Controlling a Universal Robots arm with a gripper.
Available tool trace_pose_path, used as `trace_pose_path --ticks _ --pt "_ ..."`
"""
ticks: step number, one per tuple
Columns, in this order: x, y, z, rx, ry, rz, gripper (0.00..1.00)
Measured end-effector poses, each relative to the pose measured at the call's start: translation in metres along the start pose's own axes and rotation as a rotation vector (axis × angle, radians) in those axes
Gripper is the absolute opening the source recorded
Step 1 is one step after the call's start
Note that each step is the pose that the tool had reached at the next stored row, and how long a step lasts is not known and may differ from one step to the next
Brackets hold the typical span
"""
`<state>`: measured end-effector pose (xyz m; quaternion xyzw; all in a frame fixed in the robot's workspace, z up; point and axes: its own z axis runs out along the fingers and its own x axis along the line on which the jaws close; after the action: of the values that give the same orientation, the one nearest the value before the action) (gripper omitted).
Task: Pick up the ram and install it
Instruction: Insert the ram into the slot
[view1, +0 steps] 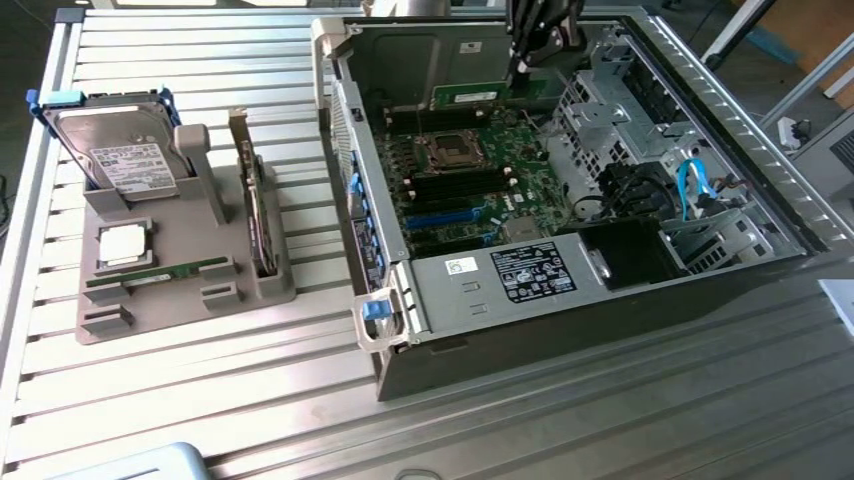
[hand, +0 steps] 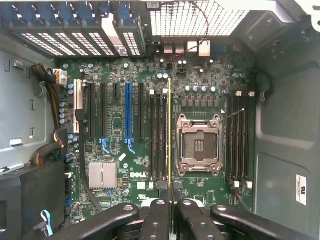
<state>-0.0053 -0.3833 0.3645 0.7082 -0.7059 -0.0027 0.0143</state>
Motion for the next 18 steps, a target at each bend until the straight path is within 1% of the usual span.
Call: trace_pose_path --ticks 4,8,11,13,15,18 --pt "0.002 -0.0001 0.0051 0.0002 -0.0002 0.000 0.12" --pt "0.005 -0.0003 0.0139 0.0013 -0.0003 0.001 0.12" --pt "0.006 -0.0005 0.0186 0.0018 -0.0002 0.001 0.12" --pt "0.007 -0.0006 0.0249 0.0031 -0.0001 0.003 0.12" --pt "0.008 -0.0007 0.0278 0.0038 -0.0001 0.004 0.12" --pt "0.008 -0.0009 0.0350 0.0056 0.0005 0.007 0.12"
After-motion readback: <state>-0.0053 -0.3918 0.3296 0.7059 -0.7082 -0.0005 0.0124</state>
